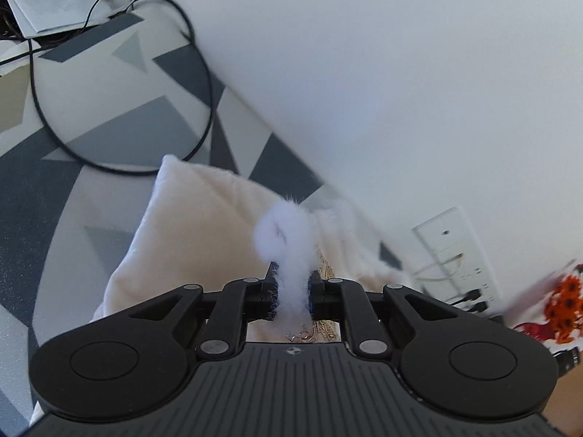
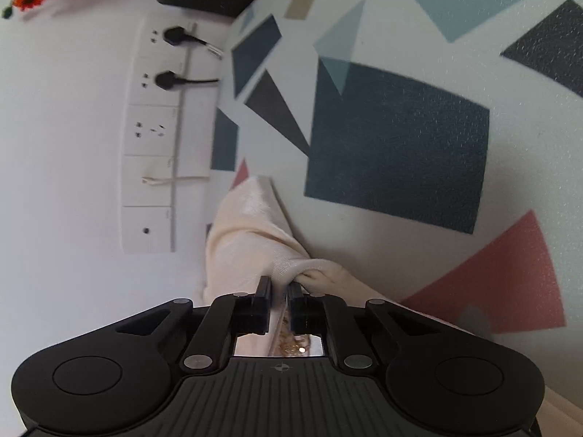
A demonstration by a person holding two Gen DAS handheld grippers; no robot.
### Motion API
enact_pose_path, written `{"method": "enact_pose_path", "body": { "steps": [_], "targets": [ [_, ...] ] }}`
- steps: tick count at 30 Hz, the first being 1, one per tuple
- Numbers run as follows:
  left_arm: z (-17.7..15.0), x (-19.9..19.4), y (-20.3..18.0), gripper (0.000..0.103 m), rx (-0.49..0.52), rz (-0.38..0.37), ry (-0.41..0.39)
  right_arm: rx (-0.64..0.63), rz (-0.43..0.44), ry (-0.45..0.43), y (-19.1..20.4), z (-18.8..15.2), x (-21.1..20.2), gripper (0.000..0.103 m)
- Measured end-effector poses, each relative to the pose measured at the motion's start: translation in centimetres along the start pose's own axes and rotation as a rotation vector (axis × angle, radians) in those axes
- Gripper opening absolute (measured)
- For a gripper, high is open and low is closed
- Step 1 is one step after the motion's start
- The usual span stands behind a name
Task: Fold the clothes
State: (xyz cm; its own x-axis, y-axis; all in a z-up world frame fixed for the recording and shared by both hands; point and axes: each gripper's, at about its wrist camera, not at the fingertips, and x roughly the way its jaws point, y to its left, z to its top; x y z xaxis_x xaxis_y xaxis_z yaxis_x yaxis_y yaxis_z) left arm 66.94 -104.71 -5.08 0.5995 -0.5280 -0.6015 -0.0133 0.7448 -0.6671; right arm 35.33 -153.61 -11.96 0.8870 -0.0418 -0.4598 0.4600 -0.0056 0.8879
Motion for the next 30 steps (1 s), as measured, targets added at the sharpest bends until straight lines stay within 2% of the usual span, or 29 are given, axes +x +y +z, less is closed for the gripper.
{"method": "enact_pose_path", "body": {
  "steps": [1,3,6,9,14,17,20,24,27,30],
  "targets": [
    [-0.1,0.3,-0.2,0.013,0.005,0.002,0.007,-0.047,0.012,-0.016,0.4,-0.2,-0.5,0.007],
    [0.1,0.4,-1.1,0.013,-0.001,-0.026,0.008,-0.056,0.039,-0.039,0.3,-0.4,-1.0,0.007],
    [1.0,0.5,-3.7,0.013,0.027,-0.089,-0.015,0.094,0.068,-0.051,-1.1,0.1,-0.6,0.007],
    [2.8,-0.2,-8.0,0.013,0.078,-0.189,-0.063,0.286,0.127,-0.055,-2.5,0.4,0.0,0.007],
    [4.8,-2.5,-14.8,0.013,0.173,-0.385,-0.139,0.443,0.221,-0.039,-3.9,0.1,0.4,0.007],
    [4.5,-3.9,-16.6,0.013,0.203,-0.465,-0.152,0.271,0.175,-0.011,-2.0,-1.1,0.2,0.01],
    [4.0,-3.5,-16.0,0.013,0.193,-0.437,-0.133,0.08,0.12,0.016,0.1,-2.3,0.0,0.023],
    [4.0,-2.6,-14.3,0.013,0.137,-0.384,-0.113,-0.176,0.046,0.053,2.9,-4.0,-0.4,0.03],
    [4.1,-3.0,-14.2,0.013,0.138,-0.384,-0.133,-0.367,-0.01,0.08,5.0,-5.2,-0.6,0.033],
    [4.3,-3.4,-14.7,0.013,0.148,-0.399,-0.148,-0.689,-0.058,0.124,7.6,-8.5,1.6,0.035]
  ]
}}
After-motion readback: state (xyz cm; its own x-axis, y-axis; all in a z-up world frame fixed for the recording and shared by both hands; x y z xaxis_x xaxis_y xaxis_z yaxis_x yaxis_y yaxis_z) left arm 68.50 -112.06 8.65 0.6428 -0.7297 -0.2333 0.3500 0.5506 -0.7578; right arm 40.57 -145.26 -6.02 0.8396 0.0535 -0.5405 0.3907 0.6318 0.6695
